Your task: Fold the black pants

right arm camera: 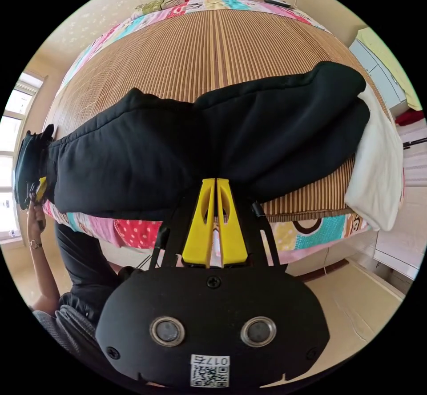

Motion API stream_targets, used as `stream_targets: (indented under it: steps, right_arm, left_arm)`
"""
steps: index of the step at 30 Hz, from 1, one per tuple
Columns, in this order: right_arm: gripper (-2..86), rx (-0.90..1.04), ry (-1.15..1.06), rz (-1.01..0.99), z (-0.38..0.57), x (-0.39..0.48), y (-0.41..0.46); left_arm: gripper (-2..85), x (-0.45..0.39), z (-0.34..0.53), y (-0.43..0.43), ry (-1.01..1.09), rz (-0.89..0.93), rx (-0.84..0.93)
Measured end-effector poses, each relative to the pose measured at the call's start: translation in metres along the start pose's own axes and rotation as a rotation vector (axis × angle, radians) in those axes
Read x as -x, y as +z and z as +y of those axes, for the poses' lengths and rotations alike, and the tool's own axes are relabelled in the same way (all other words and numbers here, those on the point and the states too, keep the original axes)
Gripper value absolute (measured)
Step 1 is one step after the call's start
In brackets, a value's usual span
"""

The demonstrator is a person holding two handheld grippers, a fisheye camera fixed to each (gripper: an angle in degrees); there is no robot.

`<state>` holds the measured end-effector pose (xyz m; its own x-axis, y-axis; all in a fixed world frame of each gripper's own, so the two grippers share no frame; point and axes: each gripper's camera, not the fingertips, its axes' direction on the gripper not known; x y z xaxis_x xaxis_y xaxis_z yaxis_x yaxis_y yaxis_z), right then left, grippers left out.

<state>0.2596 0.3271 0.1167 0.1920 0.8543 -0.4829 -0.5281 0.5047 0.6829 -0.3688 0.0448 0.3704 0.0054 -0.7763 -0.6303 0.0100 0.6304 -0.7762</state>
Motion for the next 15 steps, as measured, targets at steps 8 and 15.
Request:
stream_targets:
  steps: [8, 15]
  right_arm:
    - [10.6, -0.533, 0.420, -0.115, 0.054, -0.108, -0.057]
    - [5.2, -0.246, 0.270, -0.107, -0.001, -0.136, -0.017]
  left_arm:
    - [-0.9, -0.002, 0.029, -0.051, 0.010, 0.309, -0.128]
    - [-0.9, 0.011, 0.036, -0.058, 0.002, 0.361, -0.148]
